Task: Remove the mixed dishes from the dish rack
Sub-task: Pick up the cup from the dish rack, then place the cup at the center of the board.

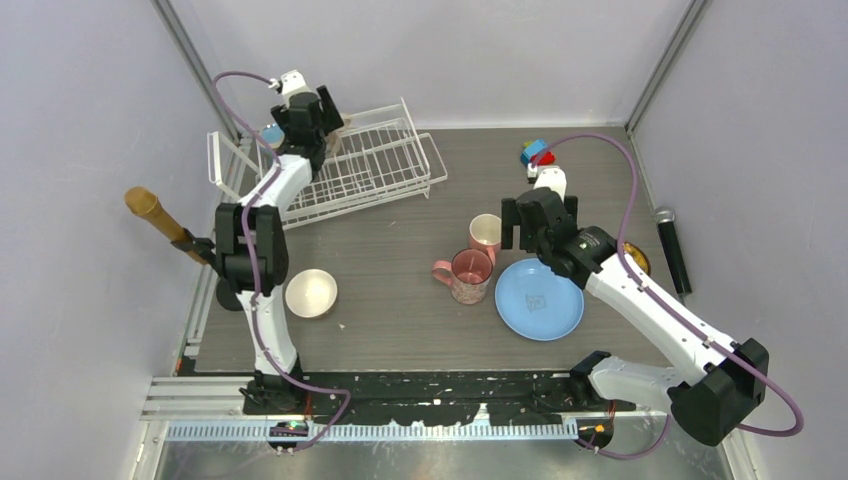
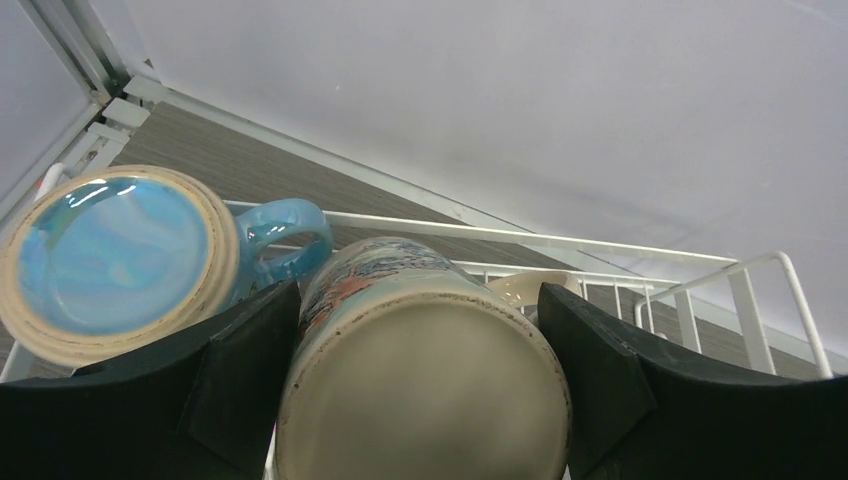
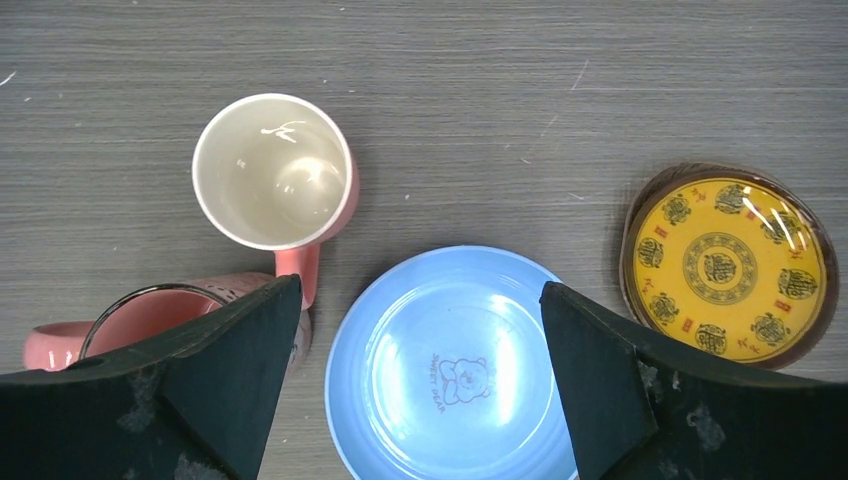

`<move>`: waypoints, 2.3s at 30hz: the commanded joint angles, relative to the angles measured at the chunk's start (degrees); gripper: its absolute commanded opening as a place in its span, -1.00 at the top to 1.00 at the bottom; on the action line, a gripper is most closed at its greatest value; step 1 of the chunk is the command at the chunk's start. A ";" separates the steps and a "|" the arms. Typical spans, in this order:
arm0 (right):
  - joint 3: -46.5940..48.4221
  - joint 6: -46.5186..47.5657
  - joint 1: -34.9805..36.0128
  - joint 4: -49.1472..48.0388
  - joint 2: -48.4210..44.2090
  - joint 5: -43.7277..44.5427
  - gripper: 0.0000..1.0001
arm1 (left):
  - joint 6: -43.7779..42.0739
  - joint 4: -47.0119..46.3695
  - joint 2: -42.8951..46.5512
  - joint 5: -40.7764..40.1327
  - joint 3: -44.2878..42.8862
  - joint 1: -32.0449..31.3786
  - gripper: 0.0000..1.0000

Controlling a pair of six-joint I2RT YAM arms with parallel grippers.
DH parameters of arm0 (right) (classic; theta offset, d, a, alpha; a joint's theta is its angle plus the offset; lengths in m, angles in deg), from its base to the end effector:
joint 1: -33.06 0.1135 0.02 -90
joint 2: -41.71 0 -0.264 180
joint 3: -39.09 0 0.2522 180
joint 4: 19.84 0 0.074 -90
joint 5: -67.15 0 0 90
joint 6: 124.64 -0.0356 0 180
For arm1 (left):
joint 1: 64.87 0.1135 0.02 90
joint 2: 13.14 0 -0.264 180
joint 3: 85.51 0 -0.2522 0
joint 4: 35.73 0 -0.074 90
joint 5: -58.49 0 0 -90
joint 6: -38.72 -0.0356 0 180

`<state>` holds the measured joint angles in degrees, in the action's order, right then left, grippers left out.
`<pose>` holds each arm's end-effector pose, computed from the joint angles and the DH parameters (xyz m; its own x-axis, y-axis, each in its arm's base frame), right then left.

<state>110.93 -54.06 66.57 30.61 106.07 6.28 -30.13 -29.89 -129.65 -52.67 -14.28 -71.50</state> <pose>0.2036 0.1140 0.3127 -0.5976 -0.0474 -0.8004 0.0142 0.9975 -0.0696 0.4901 -0.0440 0.2906 -0.1306 -0.3236 -0.9371 -0.3088 0.9115 -0.2717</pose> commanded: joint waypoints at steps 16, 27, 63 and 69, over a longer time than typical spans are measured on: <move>1.63 7.89 -0.21 -18.22 -1.77 -35.27 -0.92 | 0.85 0.82 16.84 9.24 -2.55 -1.23 1.00; 14.25 17.35 -0.21 -37.87 21.20 -53.99 -0.92 | 2.67 2.26 20.42 20.05 2.43 -1.54 1.00; 34.54 27.64 -4.34 -40.60 42.00 -69.33 -0.51 | 3.85 -0.56 28.48 46.55 11.30 -5.32 1.00; 34.58 26.52 -4.34 -40.91 41.74 -69.15 0.02 | 3.04 -0.16 29.23 46.54 12.00 -6.18 1.00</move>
<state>144.59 -26.83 62.09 -7.84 151.97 -62.00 -27.66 -21.74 -105.39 -8.50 -1.40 -77.16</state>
